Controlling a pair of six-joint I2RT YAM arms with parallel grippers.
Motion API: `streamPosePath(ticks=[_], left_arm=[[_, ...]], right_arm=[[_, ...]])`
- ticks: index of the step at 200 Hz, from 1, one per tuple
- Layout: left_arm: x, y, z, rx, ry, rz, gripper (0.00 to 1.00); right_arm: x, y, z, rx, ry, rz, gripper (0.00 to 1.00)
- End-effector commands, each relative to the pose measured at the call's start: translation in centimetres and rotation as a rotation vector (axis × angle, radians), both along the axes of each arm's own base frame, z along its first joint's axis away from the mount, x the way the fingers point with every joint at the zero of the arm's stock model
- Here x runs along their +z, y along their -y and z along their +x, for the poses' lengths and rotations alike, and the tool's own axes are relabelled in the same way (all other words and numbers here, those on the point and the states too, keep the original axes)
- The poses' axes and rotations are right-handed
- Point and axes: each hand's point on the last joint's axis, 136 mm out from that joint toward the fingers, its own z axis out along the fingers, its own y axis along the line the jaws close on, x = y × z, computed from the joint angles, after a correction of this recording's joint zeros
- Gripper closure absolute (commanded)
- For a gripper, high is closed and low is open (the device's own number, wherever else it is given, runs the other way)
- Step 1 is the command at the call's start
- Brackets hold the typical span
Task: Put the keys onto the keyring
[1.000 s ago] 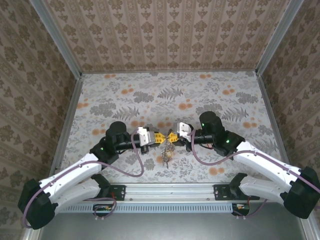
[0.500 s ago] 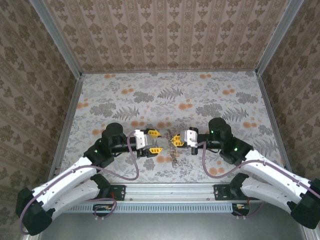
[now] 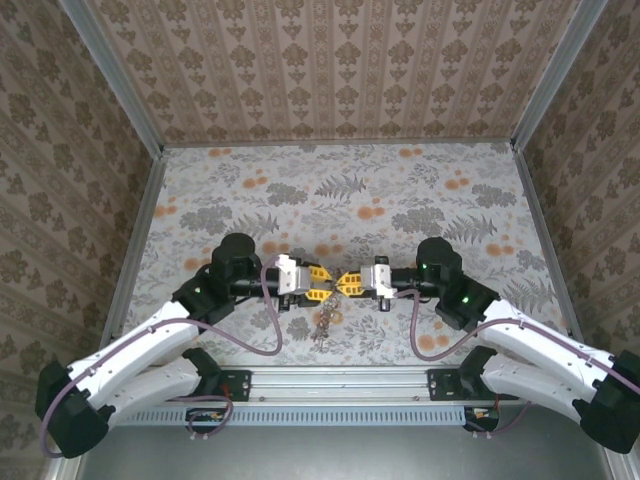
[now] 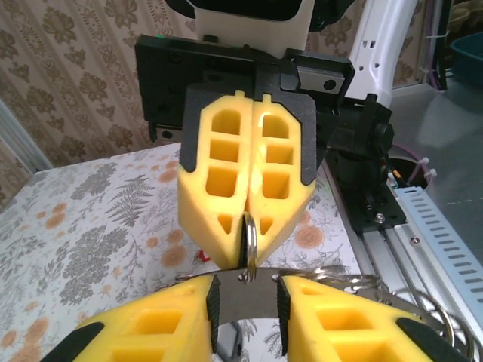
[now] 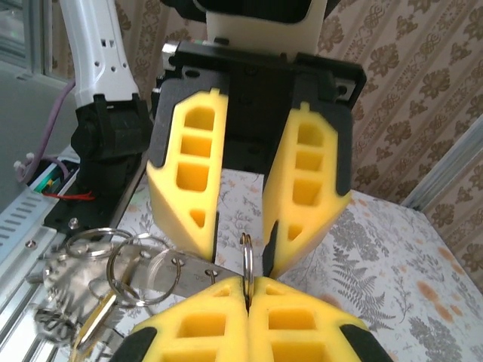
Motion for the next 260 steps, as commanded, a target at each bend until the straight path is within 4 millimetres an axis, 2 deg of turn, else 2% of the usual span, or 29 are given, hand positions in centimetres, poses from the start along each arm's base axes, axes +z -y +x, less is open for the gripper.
streamPosePath(ticks=[1, 25, 41, 97, 143, 188, 208, 225, 260], left_arm=[[1.4, 0.2, -1.0, -0.063, 0.032, -0.023, 0.72], [1.6, 0.3, -0.7, -0.054, 0.052, -0.033, 0.75], [1.8, 0.3, -0.7, -0.053, 0.062, -0.04, 0.81], [2.1, 0.4, -0.4, -0.035, 0.073, -0.056, 0.81], [2.3, 0.0, 0.2, 0.016, 0.109, -0.065, 0.76], [2.2, 0.2, -0.5, -0.037, 0.09, -0.05, 0.88], [2.0, 0.4, -0.4, -0.038, 0.082, -0.041, 0.86], [1.8, 0.4, 0.1, -0.012, 0.085, -0.036, 0.75], [1.7, 0.4, 0.1, -0.008, 0.094, -0.034, 0.79]], right_arm=[[2.2, -0.3, -0.5, 0.032, 0.038, 0.081, 1.0], [1.8, -0.4, -0.5, 0.037, 0.025, 0.07, 1.0], [1.6, -0.4, -0.4, 0.033, 0.018, 0.063, 1.0], [0.5, -0.3, -0.2, 0.018, -0.002, 0.034, 1.0], [-0.2, -0.2, -0.3, 0.016, -0.017, 0.018, 1.0], [0.2, -0.4, -0.1, 0.012, -0.014, 0.032, 1.0], [0.5, -0.5, 0.0, 0.015, -0.016, 0.046, 1.0], [0.6, -0.6, 0.0, 0.02, -0.016, 0.047, 1.0], [0.7, -0.7, 0.0, 0.024, -0.021, 0.057, 1.0]])
